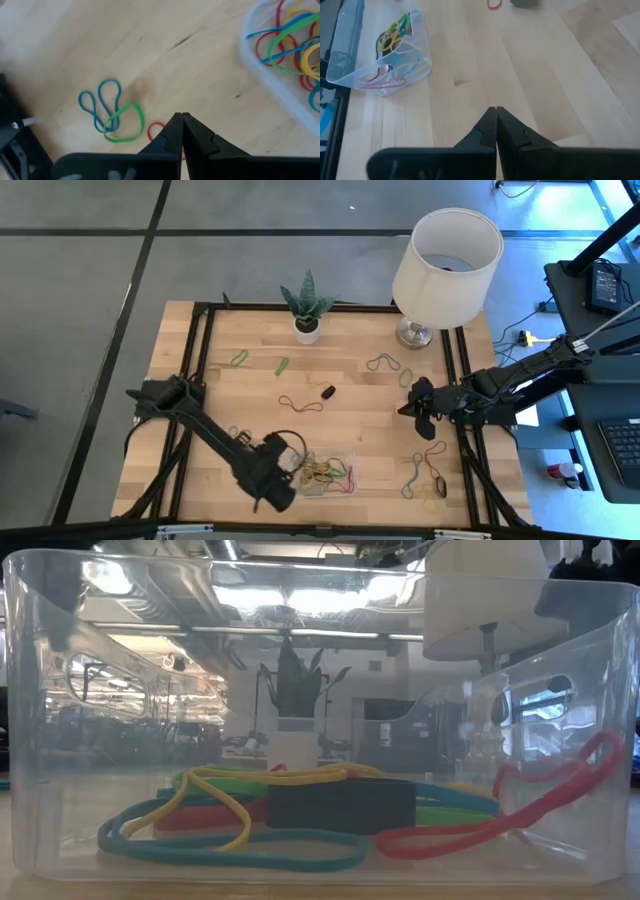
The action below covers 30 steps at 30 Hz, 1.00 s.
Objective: Pick and place rubber bands into bin
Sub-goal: Put the blue rubber band into the transparent bin
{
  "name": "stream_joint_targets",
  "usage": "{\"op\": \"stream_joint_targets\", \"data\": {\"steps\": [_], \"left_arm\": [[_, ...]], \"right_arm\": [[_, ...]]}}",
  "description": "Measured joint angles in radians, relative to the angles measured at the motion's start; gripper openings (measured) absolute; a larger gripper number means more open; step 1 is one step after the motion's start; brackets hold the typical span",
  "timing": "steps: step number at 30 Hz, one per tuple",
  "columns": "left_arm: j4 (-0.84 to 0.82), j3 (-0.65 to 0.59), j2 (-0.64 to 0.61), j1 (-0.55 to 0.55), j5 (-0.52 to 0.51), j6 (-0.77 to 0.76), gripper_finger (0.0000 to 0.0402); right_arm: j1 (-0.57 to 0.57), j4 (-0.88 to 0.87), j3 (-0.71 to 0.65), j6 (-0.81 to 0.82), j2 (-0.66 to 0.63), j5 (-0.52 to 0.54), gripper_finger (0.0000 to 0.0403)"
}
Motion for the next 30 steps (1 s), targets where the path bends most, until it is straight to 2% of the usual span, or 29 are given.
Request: {"op": "stream_joint_targets", "data": {"steps": [5, 10, 16, 23, 30], "left_arm": [[0.113, -0.205, -0.146, -0.040, 0.006, -0.065, 0.0002], [0.193, -0.413, -0.307, -0.063, 0.041, -0.126, 0.0002], [0.279, -0.635, -0.465, -0.060, 0.063, -0.238, 0.0002], [0.280, -0.766, -0.511, -0.025, 0.099, -0.296, 0.0013], [0.380, -0.884, -0.510, 0.032, 0.177, -0.226, 0.0086]], "right_arm": [[0.000, 0.026, 0.000, 0.009, 0.007, 0.009, 0.0003], [0.000, 0.065, 0.000, 0.079, 0.011, 0.079, 0.0003], [0.000, 0.096, 0.000, 0.159, 0.010, 0.108, 0.0003], [0.000, 0.093, 0.000, 0.258, 0.011, 0.114, 0.0003], [0.000, 0.093, 0.000, 0.326, 0.011, 0.113, 0.0003]]}}
